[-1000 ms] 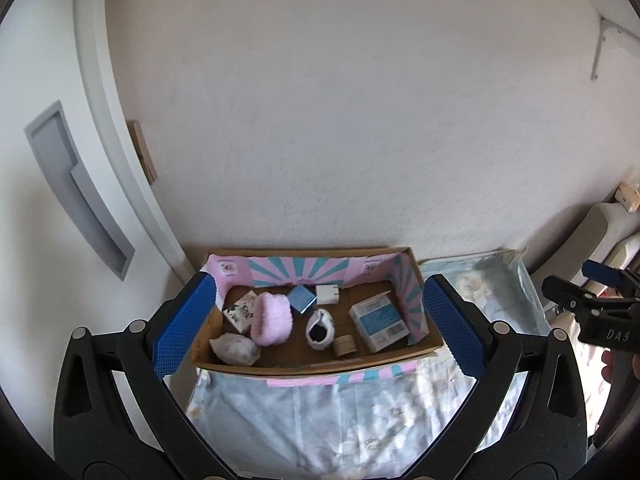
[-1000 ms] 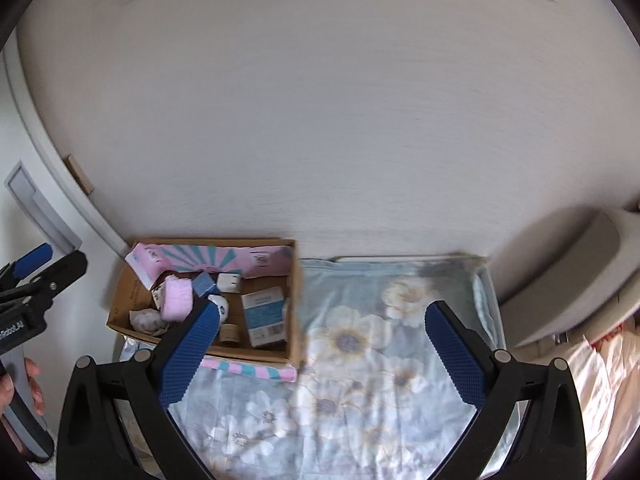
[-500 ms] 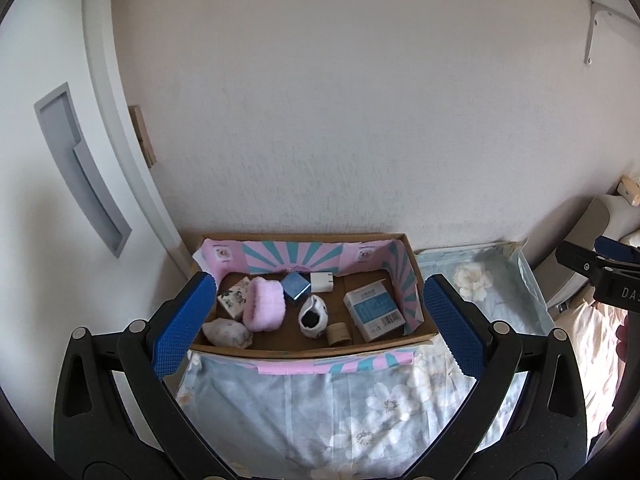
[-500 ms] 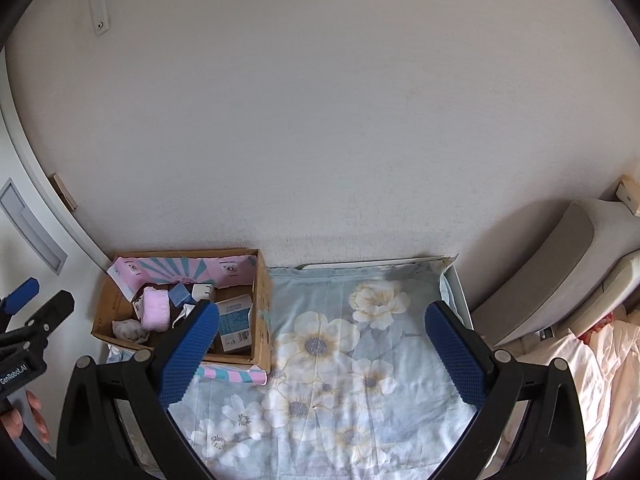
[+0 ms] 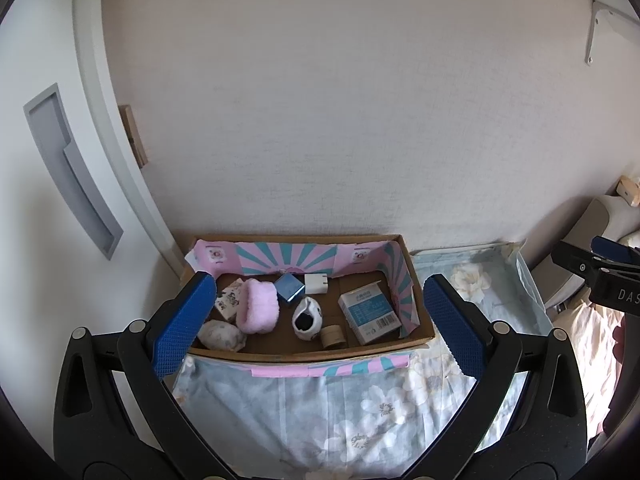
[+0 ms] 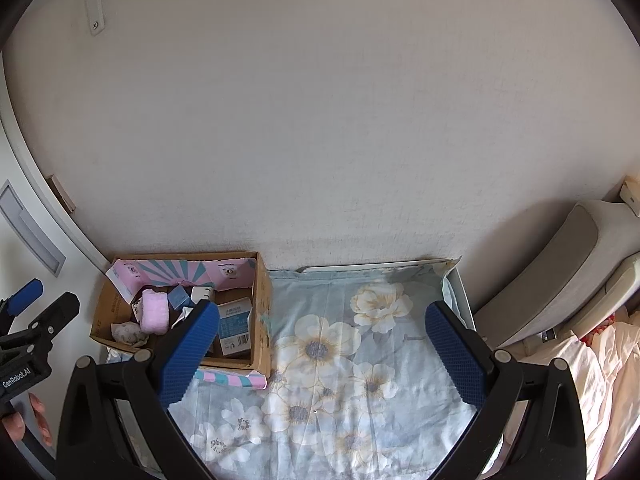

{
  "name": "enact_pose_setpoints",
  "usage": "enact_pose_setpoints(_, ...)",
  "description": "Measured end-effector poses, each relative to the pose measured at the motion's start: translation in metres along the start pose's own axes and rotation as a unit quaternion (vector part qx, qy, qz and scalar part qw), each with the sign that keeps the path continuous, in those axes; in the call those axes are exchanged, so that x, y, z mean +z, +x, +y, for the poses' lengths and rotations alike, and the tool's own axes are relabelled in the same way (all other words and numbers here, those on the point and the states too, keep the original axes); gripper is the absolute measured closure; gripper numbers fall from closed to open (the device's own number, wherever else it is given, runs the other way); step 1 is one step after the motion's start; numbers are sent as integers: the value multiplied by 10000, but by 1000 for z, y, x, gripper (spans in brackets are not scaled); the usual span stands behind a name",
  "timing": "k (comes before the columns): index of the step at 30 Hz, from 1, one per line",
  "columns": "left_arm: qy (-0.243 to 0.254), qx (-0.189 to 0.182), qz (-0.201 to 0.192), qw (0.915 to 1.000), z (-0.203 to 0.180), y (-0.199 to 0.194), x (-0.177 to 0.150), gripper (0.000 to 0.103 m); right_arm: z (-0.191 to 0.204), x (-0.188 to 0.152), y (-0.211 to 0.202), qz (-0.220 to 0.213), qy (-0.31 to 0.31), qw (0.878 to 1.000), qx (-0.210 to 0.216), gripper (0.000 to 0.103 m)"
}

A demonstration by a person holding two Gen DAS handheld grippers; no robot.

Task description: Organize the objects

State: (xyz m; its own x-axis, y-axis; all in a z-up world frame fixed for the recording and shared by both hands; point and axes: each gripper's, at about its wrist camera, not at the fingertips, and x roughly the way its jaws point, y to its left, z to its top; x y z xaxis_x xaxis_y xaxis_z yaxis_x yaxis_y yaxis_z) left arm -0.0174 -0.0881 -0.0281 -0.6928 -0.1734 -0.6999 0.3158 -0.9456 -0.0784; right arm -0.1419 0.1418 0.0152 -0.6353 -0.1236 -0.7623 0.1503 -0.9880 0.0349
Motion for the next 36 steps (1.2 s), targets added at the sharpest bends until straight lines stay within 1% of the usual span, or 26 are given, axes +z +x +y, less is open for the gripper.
enact_pose_setpoints(8,-21,8,-12,10000,1,0,0,0,2,1,1,-13,-26,10000,6,0)
enact_pose_setpoints(16,-60,43,55,10000,6,2,0,0,2,1,0,-25,-44,10000,17,0)
enact_pose_setpoints(27,13,66,20,10000,4,0,1,0,3,1,1,-21,-25,10000,33,0)
enact_pose_setpoints(31,-23,7,9,10000,5,-1,1,0,2,0,1,-8,-10,10000,25,0)
enact_pose_setpoints(36,4,60,-8,10000,5,-1,0,0,2,0,0,-26,-17,10000,12,0)
